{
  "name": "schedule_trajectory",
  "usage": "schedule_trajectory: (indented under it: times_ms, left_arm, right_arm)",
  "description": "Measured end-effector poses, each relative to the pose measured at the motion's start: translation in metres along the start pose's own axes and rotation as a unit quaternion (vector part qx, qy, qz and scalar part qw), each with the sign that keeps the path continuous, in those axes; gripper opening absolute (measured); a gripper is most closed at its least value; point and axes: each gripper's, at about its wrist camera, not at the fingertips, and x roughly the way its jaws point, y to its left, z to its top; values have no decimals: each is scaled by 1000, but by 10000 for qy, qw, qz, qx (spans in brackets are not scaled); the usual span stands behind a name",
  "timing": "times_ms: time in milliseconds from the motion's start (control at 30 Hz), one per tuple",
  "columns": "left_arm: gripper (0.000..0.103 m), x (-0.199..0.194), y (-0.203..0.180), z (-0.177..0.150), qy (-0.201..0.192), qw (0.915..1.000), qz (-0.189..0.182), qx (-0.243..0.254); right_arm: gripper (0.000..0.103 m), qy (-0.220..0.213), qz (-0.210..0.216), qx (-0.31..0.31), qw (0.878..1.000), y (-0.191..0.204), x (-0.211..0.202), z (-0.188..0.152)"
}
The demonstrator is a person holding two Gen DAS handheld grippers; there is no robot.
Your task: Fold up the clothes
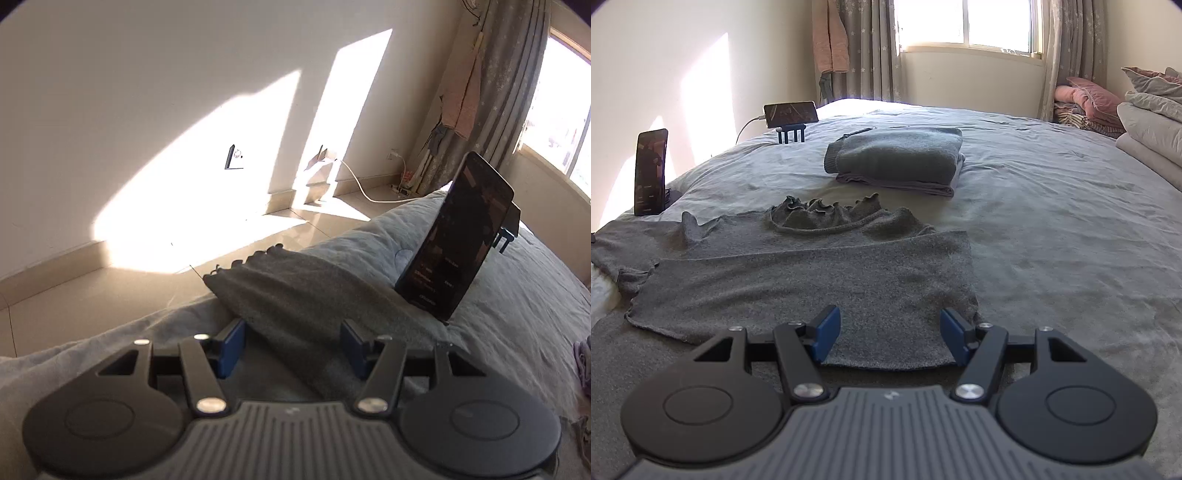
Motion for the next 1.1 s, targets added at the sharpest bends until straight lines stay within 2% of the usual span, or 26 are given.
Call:
schedule_trajectory:
  times_ms: [133,167,233,367,400,500,633,933,1100]
  left_arm:
    - [57,12,21,3,-239,9956,-178,-889]
    - [53,14,25,2,-320,9934,-196,-1084]
    - [43,17,30,0,-409,9901,-151,-1333]
    - [6,20,34,-4,-496,9858,-155,-1600]
    - [1,17,34,-5,-556,9849,-240,-1623]
    - [1,5,32,-7,-874,9825,-454,-1578]
    - [1,-16,23,-5,-1293,9775,-920,-1392]
    - [1,-68,-30,-8,-1449,9676,-1948,-692]
    - [1,-101,-66,-25,-1305,9561,-2607,-292]
  right_arm:
    - [64,40,31,-54,10000,3,2,-1]
    - [64,55,33,-69,10000,4,3,-2]
    - [64,67,40,-86,9999,5,3,-2]
    - [64,28,73,-89,9999,8,1,-1]
    - [64,11,76,-97,9999,9,0,-1]
    - [64,-26,88,-116,9999,12,-1,0]
    - [64,-84,109,-135,9998,14,-4,1]
    - [64,-138,235,-152,9995,22,-7,3]
    - [64,-152,355,-38,9992,23,-8,4]
